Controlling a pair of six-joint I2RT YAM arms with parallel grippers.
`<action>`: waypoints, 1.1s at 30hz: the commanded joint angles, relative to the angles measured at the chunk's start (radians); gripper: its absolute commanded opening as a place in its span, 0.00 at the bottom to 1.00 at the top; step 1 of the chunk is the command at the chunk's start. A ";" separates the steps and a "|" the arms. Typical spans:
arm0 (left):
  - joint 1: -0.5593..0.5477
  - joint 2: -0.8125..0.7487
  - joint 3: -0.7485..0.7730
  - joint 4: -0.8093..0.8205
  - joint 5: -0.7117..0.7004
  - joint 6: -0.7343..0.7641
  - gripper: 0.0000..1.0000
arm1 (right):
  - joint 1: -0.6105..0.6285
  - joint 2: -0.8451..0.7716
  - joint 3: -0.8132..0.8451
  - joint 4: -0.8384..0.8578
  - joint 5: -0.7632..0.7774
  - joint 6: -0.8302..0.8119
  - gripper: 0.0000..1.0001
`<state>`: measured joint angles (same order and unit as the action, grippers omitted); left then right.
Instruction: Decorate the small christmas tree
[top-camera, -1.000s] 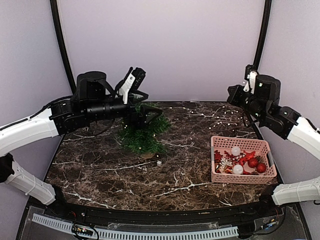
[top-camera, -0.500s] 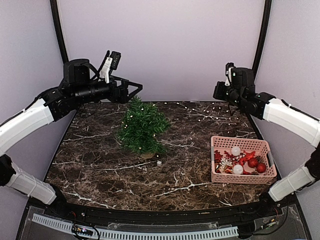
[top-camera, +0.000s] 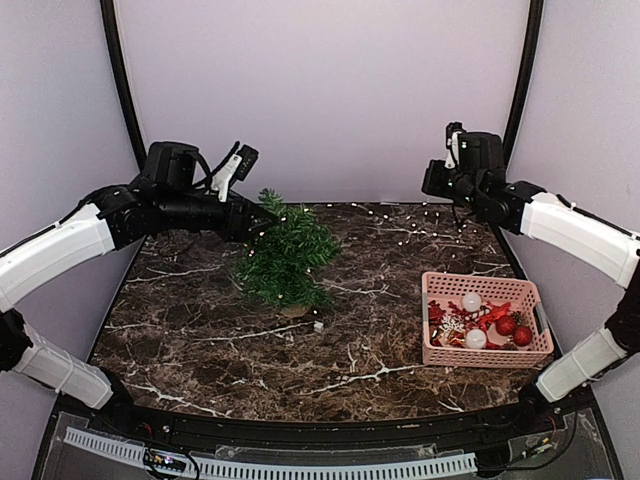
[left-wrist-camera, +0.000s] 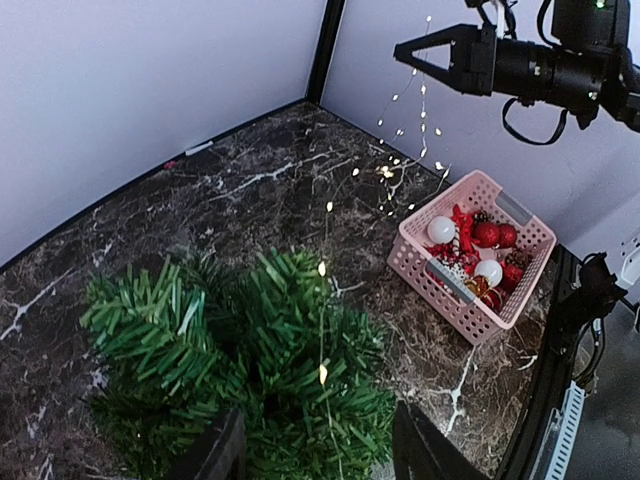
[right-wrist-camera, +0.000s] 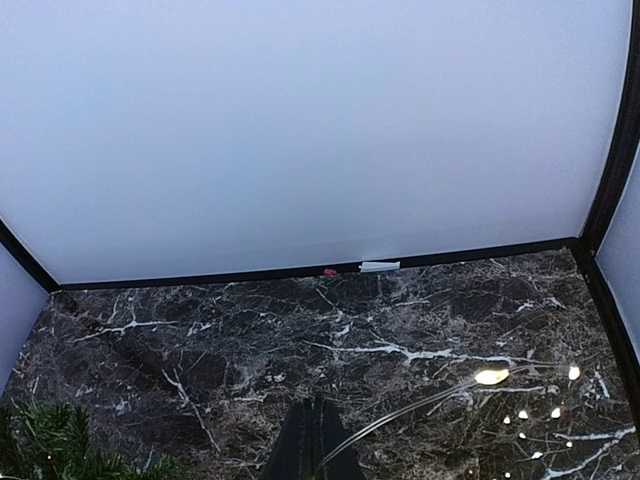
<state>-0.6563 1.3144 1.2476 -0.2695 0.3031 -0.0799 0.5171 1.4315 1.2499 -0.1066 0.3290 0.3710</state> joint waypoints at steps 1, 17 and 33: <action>0.001 -0.015 -0.003 -0.100 -0.003 0.025 0.46 | -0.005 -0.043 0.010 0.037 -0.001 -0.011 0.00; 0.001 0.054 0.059 -0.107 0.102 0.032 0.24 | -0.005 -0.051 -0.006 0.039 0.001 -0.012 0.00; 0.000 -0.017 -0.009 -0.046 0.123 0.051 0.00 | -0.006 -0.125 -0.030 0.010 -0.034 0.003 0.00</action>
<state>-0.6563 1.3800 1.2865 -0.3645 0.4046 -0.0521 0.5167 1.3678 1.2396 -0.1081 0.3256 0.3710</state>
